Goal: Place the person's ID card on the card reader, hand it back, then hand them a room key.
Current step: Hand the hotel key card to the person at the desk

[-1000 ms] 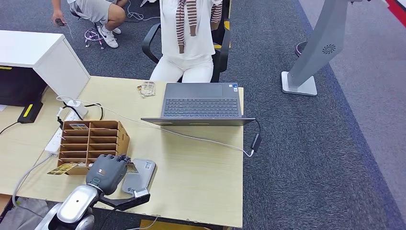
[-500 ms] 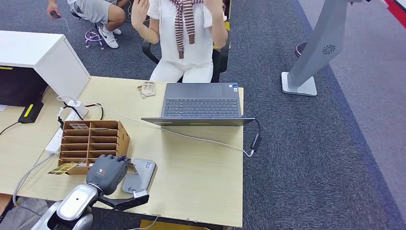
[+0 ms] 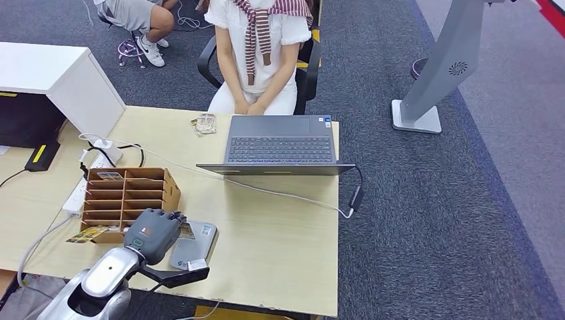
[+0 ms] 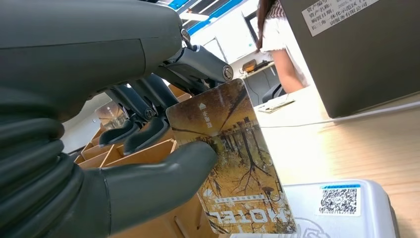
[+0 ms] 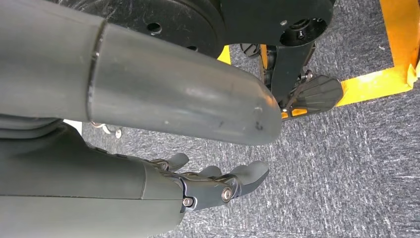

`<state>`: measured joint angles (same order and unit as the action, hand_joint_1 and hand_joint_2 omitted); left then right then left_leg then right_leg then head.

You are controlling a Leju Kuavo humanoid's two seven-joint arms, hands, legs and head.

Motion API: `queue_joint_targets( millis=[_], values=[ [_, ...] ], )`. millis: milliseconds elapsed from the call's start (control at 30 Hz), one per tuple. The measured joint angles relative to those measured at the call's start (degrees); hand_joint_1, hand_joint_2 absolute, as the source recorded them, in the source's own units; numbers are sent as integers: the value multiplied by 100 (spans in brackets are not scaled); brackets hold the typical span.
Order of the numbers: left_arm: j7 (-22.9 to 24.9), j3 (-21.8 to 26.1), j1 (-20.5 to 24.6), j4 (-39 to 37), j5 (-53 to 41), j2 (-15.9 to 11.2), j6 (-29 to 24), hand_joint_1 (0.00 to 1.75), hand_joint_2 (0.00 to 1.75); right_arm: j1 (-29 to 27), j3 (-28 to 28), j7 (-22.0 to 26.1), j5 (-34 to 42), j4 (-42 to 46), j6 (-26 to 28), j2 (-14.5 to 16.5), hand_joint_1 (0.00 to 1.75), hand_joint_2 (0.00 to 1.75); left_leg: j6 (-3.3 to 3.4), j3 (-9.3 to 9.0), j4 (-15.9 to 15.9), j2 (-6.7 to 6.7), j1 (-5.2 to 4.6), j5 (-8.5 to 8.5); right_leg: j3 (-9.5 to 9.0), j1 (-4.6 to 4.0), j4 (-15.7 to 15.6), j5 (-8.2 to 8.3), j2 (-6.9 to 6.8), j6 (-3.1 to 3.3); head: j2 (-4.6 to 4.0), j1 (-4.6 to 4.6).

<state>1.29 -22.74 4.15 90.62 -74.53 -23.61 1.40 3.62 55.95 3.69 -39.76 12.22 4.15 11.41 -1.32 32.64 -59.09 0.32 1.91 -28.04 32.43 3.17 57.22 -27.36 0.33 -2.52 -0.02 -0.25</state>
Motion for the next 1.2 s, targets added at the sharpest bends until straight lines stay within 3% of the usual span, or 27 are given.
queue_joint_targets(
  millis=[133,300,500,800,1200],
  values=[
    [3,-53,41,0,60,19,-146,175,175,1,4,12,0,0,-1,3,0,0,0,1,0,0,0,0,2,0,0,0,0,0,0,0],
    [120,-36,157,149,108,255,-851,175,175,1,38,64,-25,0,-17,30,0,0,0,2,0,-1,0,0,1,0,0,1,-1,0,0,-1],
    [442,465,604,275,115,570,-1348,175,175,2,44,58,-235,-1,-17,44,0,0,0,2,0,-2,0,4,2,0,1,5,-1,0,0,0],
    [466,1464,1599,-318,11,654,-1491,175,175,10,26,6,-428,-2,-31,44,0,0,-2,2,0,-1,2,9,2,-1,5,7,0,0,0,0],
    [534,1776,2273,-1148,-246,667,-1498,175,175,28,-23,-12,-530,-2,-86,44,0,0,-2,4,0,-1,1,9,6,-1,4,7,0,0,0,-1]
  ],
)
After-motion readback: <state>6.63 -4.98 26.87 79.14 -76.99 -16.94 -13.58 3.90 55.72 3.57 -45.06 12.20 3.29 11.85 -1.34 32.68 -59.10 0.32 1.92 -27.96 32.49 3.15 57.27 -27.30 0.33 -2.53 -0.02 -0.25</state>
